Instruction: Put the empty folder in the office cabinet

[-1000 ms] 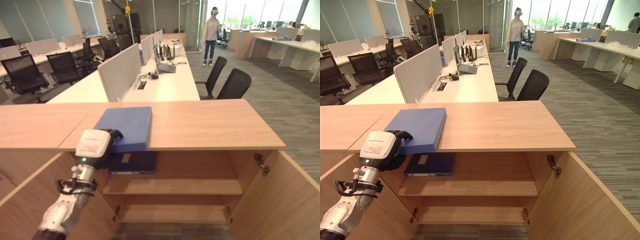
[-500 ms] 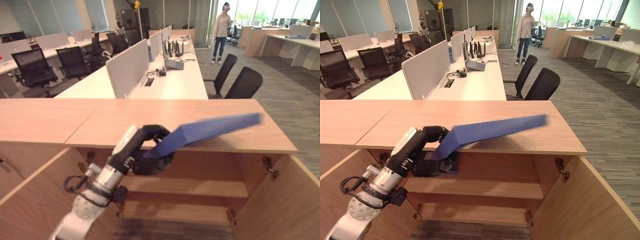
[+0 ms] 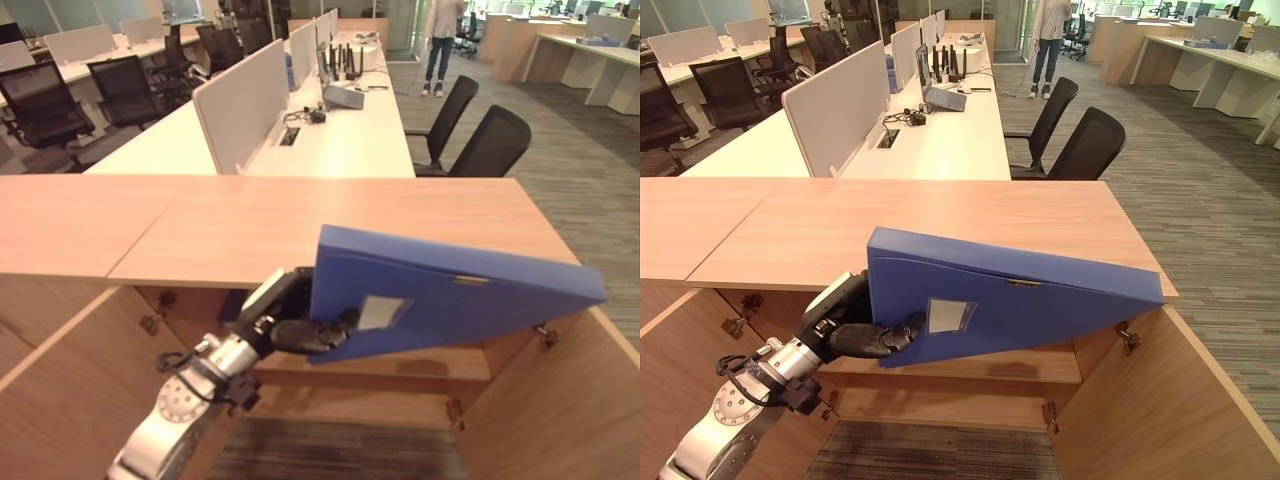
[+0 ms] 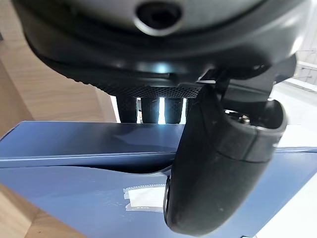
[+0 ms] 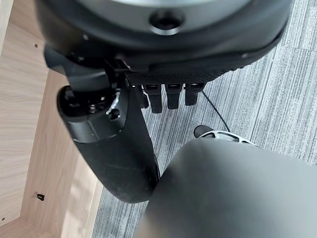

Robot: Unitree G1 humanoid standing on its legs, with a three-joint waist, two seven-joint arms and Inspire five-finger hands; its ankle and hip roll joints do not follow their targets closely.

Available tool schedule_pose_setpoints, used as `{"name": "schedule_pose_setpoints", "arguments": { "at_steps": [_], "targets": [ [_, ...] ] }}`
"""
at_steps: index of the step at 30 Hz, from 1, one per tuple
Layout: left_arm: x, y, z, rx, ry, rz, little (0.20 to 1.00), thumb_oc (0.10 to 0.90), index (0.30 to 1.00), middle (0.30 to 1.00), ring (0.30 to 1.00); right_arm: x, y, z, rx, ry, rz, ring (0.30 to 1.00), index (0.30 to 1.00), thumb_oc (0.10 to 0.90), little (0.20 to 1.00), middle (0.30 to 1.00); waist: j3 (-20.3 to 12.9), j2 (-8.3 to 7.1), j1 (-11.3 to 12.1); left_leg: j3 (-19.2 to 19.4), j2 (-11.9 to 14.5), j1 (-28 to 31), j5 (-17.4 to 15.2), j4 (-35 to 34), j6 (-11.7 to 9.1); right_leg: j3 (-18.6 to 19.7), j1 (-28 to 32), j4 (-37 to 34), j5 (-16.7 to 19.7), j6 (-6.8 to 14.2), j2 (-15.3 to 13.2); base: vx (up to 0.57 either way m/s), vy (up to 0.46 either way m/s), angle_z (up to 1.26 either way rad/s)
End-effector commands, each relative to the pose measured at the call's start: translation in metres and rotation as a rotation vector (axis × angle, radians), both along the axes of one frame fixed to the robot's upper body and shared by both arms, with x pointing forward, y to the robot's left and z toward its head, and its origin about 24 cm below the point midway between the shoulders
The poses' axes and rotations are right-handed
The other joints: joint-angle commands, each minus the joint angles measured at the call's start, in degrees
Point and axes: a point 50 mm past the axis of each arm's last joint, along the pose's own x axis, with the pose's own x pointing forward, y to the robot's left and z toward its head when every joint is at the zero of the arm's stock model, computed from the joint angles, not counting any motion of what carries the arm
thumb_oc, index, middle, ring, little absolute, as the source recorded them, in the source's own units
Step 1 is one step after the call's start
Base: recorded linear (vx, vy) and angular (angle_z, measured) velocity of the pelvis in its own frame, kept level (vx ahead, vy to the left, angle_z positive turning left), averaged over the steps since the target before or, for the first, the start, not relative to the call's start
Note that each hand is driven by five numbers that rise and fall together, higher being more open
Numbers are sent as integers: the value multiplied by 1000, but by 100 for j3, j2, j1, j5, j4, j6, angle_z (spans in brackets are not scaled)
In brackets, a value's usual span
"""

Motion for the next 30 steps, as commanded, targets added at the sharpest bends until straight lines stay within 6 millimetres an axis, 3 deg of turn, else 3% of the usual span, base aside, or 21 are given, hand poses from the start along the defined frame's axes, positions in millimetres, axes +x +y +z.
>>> {"name": "schedule_pose_setpoints", "arguments": {
  "at_steps": [1, 7, 10, 11, 13, 18, 19, 20, 25, 26, 27, 28, 30],
  "targets": [
    [2, 0, 51, -75, -267, -1, 300, 400, 300, 300, 300, -7, 20, -4, 51, 62, 61, 900, 900, 800, 900, 900, -11, -127, 62, -117, -38, 453, -1167, -28, -26, -185, -171, 36, -15, 83, 12, 0, 0, 0],
    [-2, 15, 27, 327, -243, 16, 300, 400, 300, 300, 300, -6, 19, -4, 54, 60, 46, 900, 900, 800, 900, 900, -2, -106, 113, -130, -20, 448, -1158, -28, -21, -184, -178, 36, -14, 86, 24, 0, 0, 0],
    [-2, 22, 9, 424, -177, 19, 300, 400, 300, 300, 300, -5, 18, -4, 53, 58, 55, 900, 900, 800, 900, 900, -2, -101, 112, -130, -15, 441, -1153, -28, -20, -183, -187, 36, -14, 86, 27, 0, 0, 0],
    [-2, 30, -11, 532, -104, 20, 300, 400, 300, 300, 300, -1, 19, -3, 56, 50, 70, 900, 900, 800, 900, 900, 10, -92, 122, -122, -9, 444, -1153, -28, -17, -167, -187, 36, -18, 83, 36, 0, 0, 0],
    [-4, 35, -20, 602, -72, 16, 300, 400, 300, 300, 300, 6, 22, -2, 60, 28, 92, 900, 900, 800, 900, 900, 8, -89, 123, -114, -13, 431, -1146, -28, -13, -162, -203, 36, -13, 83, 42, 0, 0, 0],
    [-12, 39, -42, 620, 13, 22, 300, 400, 300, 300, 300, 60, 42, 12, 84, -182, 279, 900, 900, 800, 900, 900, 27, -82, 116, -83, -13, 397, -1128, -28, -5, -95, -258, 36, 3, 78, 46, -5, 0, -2],
    [-14, 40, -44, 629, 14, 29, 300, 400, 300, 300, 300, 81, 50, 22, 90, -289, 344, 900, 900, 800, 900, 900, 45, -86, 103, -76, -14, 389, -1130, -28, -3, -81, -274, 36, 4, 76, 46, -12, -1, -5],
    [-14, 40, -45, 628, 15, 30, 300, 400, 300, 300, 300, 80, 49, 22, 88, -287, 345, 900, 900, 800, 900, 900, 42, -80, 99, -75, -14, 390, -1130, -28, -3, -80, -273, 36, 4, 76, 46, -12, -1, -4],
    [-14, 39, -48, 646, -6, 54, 300, 400, 300, 300, 300, 126, 60, 61, 92, -565, 508, 900, 900, 800, 900, 900, 75, -72, 56, -53, -17, 375, -1133, -28, -3, -81, -289, 36, -10, 74, 33, -4, 1, -3],
    [-11, 35, -45, 639, -44, 58, 300, 400, 300, 300, 300, 142, 67, 82, 105, -680, 598, 900, 900, 800, 900, 900, 90, -63, 54, -68, -19, 362, -1123, -28, -3, -107, -296, 36, -5, 75, 17, 0, 0, 0],
    [-11, 35, -45, 638, -45, 58, 300, 400, 300, 300, 300, 142, 66, 83, 104, -680, 598, 900, 900, 800, 900, 900, 92, -58, 51, -70, -19, 362, -1121, -28, -3, -109, -296, 36, -6, 75, 16, 0, 0, 0],
    [-7, 27, -38, 621, -99, 43, 300, 400, 300, 300, 300, 153, 81, 103, 139, -777, 722, 900, 900, 800, 900, 900, 104, -56, 65, -78, -22, 357, -1114, -28, -10, -145, -297, 36, -9, 74, -2, 0, 0, 0],
    [-6, 25, -36, 615, -112, 39, 300, 400, 300, 300, 300, 155, 84, 107, 149, -791, 747, 900, 900, 800, 900, 900, 105, -53, 70, -79, -21, 352, -1110, -28, -11, -154, -298, 36, -8, 72, -4, 0, -5, 4]
  ]
}}
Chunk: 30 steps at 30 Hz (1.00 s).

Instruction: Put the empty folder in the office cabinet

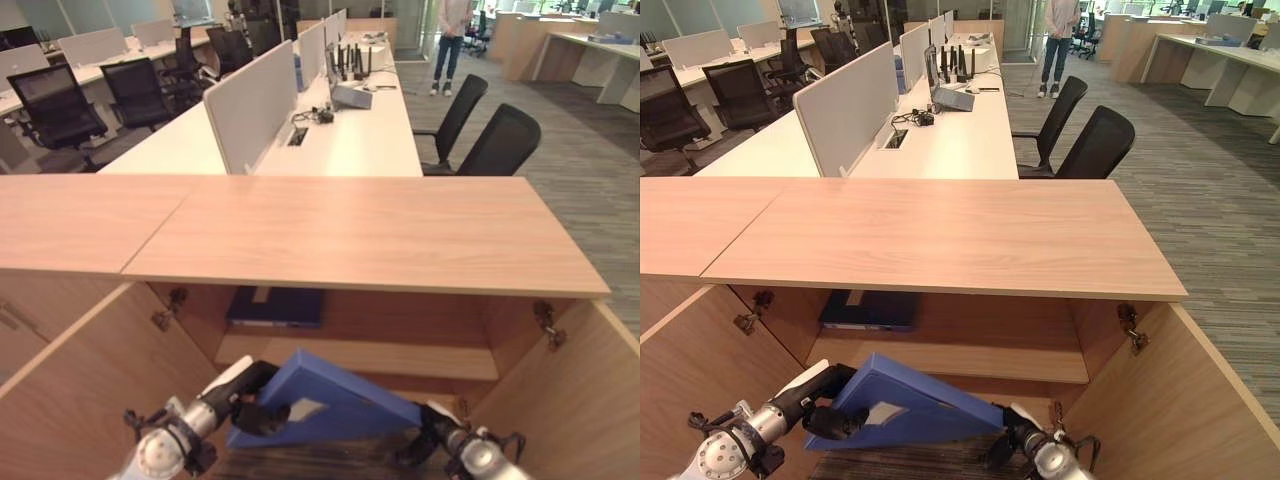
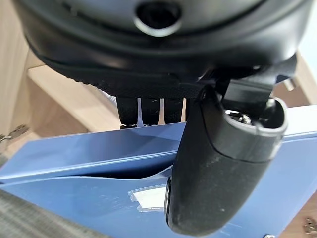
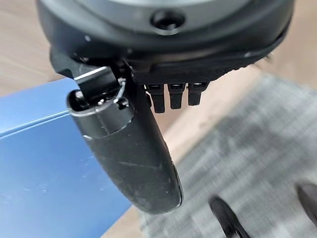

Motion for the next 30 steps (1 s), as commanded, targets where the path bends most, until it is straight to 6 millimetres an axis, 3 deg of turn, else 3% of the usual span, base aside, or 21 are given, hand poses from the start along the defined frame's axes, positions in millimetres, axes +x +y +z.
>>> {"name": "schedule_pose_setpoints", "arguments": {
  "at_steps": [1, 7, 14, 21, 24, 25, 30],
  "targets": [
    [33, -43, 57, -118, -341, -203, 300, 400, 300, 300, 300, 48, 63, 41, 185, -239, 244, 900, 900, 800, 900, 900, 118, -161, -91, -110, -37, 435, -1102, -4, -15, -200, -204, 36, -43, 97, -13, 2, -7, 3],
    [39, -56, 72, -131, -418, -272, 300, 400, 300, 300, 300, 51, 92, 58, 251, -286, 382, 900, 900, 800, 900, 900, 111, -166, -59, -130, -35, 415, -1087, -4, -21, -229, -215, 36, -58, 95, -16, 0, 0, 0],
    [40, -53, 71, -68, -429, -289, 300, 400, 300, 300, 300, 51, 94, 55, 239, -272, 394, 900, 900, 800, 900, 900, 111, -166, -27, -124, -30, 414, -1080, -4, -27, -245, -207, 36, -66, 91, -12, 0, 0, 0],
    [35, -36, 70, -1, -411, -241, 300, 400, 300, 300, 300, 34, 65, 19, 140, -122, 254, 900, 900, 800, 900, 900, 87, -164, 11, -142, -42, 404, -1088, -4, -20, -252, -201, 36, -77, 94, 0, 0, 0, 0],
    [30, -25, 75, 31, -402, -224, 300, 400, 300, 300, 300, 21, 36, -3, 50, -18, 139, 900, 900, 800, 900, 900, 81, -155, 38, -155, -47, 407, -1089, -4, -17, -251, -195, 36, -72, 99, 4, 0, 0, 0],
    [30, -25, 75, 31, -401, -224, 300, 400, 300, 300, 300, 21, 37, -3, 51, -19, 139, 900, 900, 800, 900, 900, 80, -160, 37, -154, -46, 408, -1089, -4, -17, -250, -195, 36, -72, 99, 4, 0, 0, 0],
    [25, -10, 83, 98, -382, -225, 300, 400, 300, 300, 300, 6, 2, -19, -45, 77, 29, 900, 900, 800, 900, 900, 80, -177, 64, -150, -48, 411, -1097, -4, -18, -239, -195, 36, -63, 103, 16, 0, 0, 0]
  ]
}}
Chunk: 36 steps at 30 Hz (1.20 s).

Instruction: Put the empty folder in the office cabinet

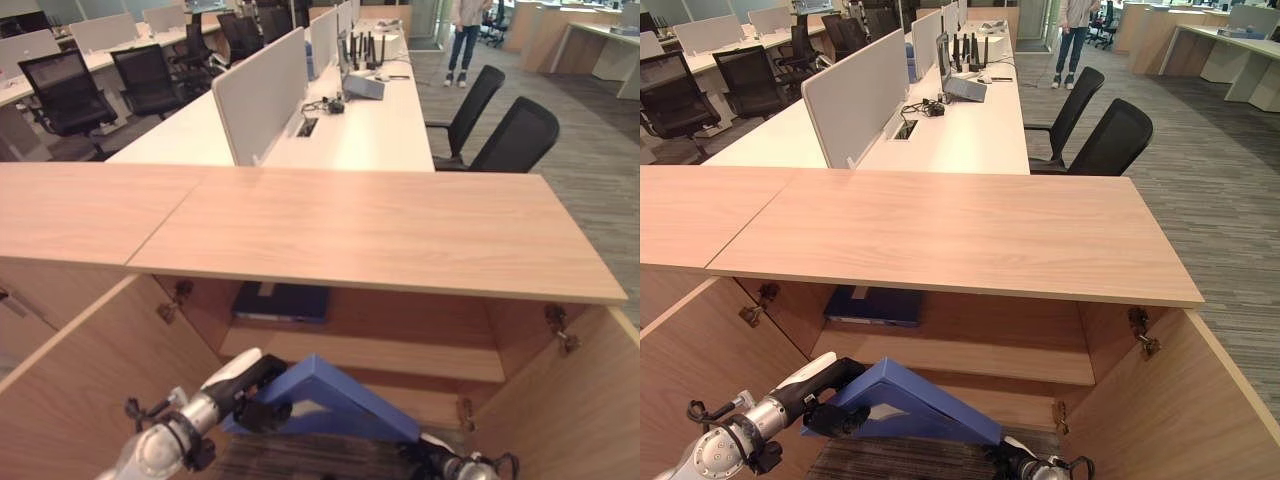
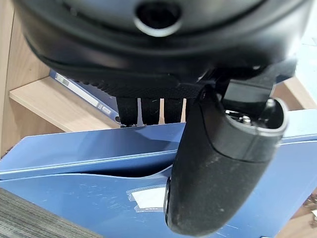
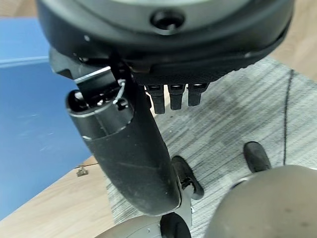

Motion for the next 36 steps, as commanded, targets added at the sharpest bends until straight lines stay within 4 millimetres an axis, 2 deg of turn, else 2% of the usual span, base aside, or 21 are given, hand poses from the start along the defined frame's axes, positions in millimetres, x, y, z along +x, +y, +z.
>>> {"name": "schedule_pose_setpoints", "arguments": {
  "at_steps": [1, 10, 17, 20, 21, 22, 27, 36],
  "targets": [
    [29, -3, 66, -5, -310, -108, 300, 400, 300, 300, 300, 53, -5, 23, -39, -173, 48, 900, 900, 800, 900, 900, -16, -162, -62, -131, -43, 431, -1121, -5, -20, -213, -175, 36, -20, 44, 23, 0, 0, 0],
    [28, 7, 71, 32, -308, -94, 300, 400, 300, 300, 300, 62, -11, 27, -45, -187, 9, 900, 900, 800, 900, 900, -23, -200, -38, -113, -31, 447, -1126, -5, -20, -180, -182, 36, -18, 38, 37, 0, 0, 0],
    [28, 7, 69, 36, -305, -87, 300, 400, 300, 300, 300, 72, 1, 31, -20, -210, 34, 900, 900, 800, 900, 900, -13, -209, -18, -117, -33, 441, -1119, -5, -18, -165, -175, 36, -17, 27, 46, 0, 0, 0],
    [28, 8, 68, 45, -311, -77, 300, 400, 300, 300, 300, 82, 8, 39, 14, -259, 47, 900, 900, 800, 900, 900, -9, -208, -22, -113, -30, 437, -1118, -5, -18, -155, -188, 36, -20, 20, 44, 0, 0, 0],
    [28, 8, 67, 49, -313, -74, 300, 400, 300, 300, 300, 88, 13, 46, 36, -298, 57, 900, 900, 800, 900, 900, -5, -208, -28, -110, -28, 435, -1119, -5, -19, -151, -192, 36, -19, 17, 42, 0, 0, 0],
    [28, 8, 63, 43, -314, -58, 300, 400, 300, 300, 300, 99, 20, 64, 83, -389, 85, 900, 900, 800, 900, 900, 9, -214, -55, -101, -34, 431, -1120, -5, -15, -138, -197, 36, -17, 17, 40, 0, 0, 0],
    [28, 3, 52, 35, -311, -47, 300, 400, 300, 300, 300, 113, 27, 105, 145, -592, 156, 900, 900, 800, 900, 900, 27, -202, -146, -86, -44, 426, -1144, -5, 6, -128, -217, 36, -13, 19, 21, -2, 7, -2],
    [29, 3, 49, 54, -324, -39, 300, 400, 300, 300, 300, 116, 40, 139, 206, -729, 257, 900, 900, 800, 900, 900, 49, -173, -195, -51, -46, 419, -1152, -5, 16, -113, -243, 36, -8, 16, 8, -2, 5, -2]
  ]
}}
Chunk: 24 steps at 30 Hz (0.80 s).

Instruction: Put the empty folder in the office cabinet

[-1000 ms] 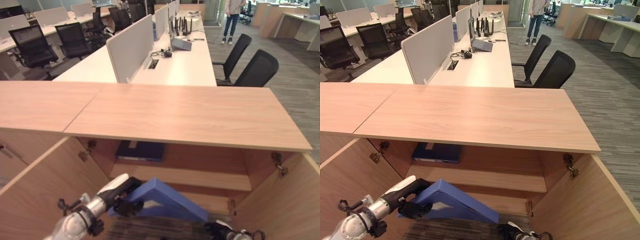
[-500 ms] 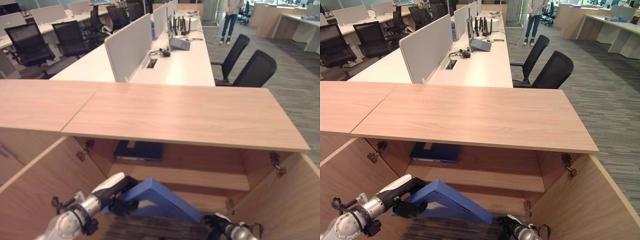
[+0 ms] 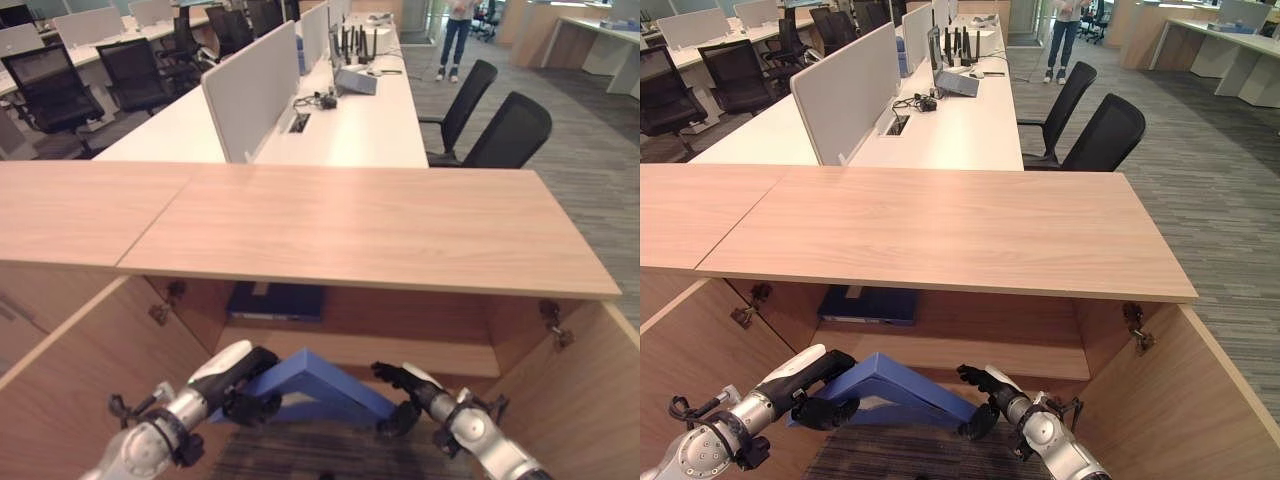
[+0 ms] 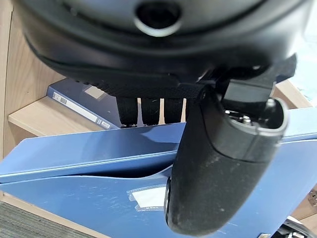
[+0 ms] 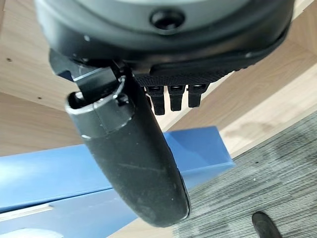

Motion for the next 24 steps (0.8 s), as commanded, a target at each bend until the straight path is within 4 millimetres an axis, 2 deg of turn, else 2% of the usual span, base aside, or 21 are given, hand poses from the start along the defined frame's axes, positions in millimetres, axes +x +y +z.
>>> {"name": "schedule_pose_setpoints", "arguments": {
  "at_steps": [1, 7, 10, 12, 13, 14, 15, 24],
  "targets": [
    [25, -7, 38, -11, -262, -58, 300, 400, 300, 300, 300, 39, 14, 54, 73, -271, 91, 900, 900, 800, 900, 900, 11, -161, -136, -171, -45, 435, -1137, -26, 5, -177, -182, 36, -50, 68, 32, 0, 0, 0],
    [27, -7, 36, 2, -272, -47, 300, 400, 300, 300, 300, 37, 33, 66, 185, -278, 150, 900, 900, 800, 900, 900, 21, -163, -135, -145, -44, 413, -1128, -26, 2, -159, -209, 36, -33, 71, 21, -5, 2, -2],
    [31, -13, 36, -25, -289, -57, 300, 400, 300, 300, 300, 34, 50, 69, 272, -244, 198, 900, 900, 800, 900, 900, 13, -180, -121, -138, -40, 409, -1119, -26, -10, -163, -209, 36, -32, 66, 20, -2, 0, -1],
    [33, -17, 37, -46, -298, -63, 300, 400, 300, 300, 300, 35, 55, 68, 288, -239, 203, 900, 900, 800, 900, 900, 12, -178, -119, -136, -39, 408, -1116, -26, -11, -163, -210, 36, -32, 65, 18, 0, 0, 0],
    [36, -28, 41, -125, -323, -76, 300, 400, 300, 300, 300, 35, 65, 66, 330, -218, 209, 900, 900, 800, 900, 900, 3, -184, -116, -134, -37, 409, -1111, -26, -14, -168, -207, 36, -33, 61, 17, 0, 0, 0],
    [36, -28, 41, -126, -323, -76, 300, 400, 300, 300, 300, 35, 65, 67, 330, -220, 208, 900, 900, 800, 900, 900, 7, -183, -114, -134, -37, 408, -1111, -26, -14, -168, -208, 36, -33, 61, 18, 0, 0, 0],
    [44, -53, 54, -340, -363, -112, 300, 400, 300, 300, 300, 36, 85, 62, 400, -185, 208, 900, 900, 800, 900, 900, -8, -196, -130, -129, -33, 404, -1102, -26, -14, -172, -210, 36, -26, 60, 17, 0, 0, 0],
    [49, -89, 82, -620, -380, -237, 300, 400, 300, 300, 300, 33, 105, 50, 443, -98, 208, 900, 900, 800, 900, 900, -37, -208, -164, -107, -29, 421, -1110, -26, -23, -149, -204, 36, -27, 68, 17, 0, 0, 0]
  ]
}}
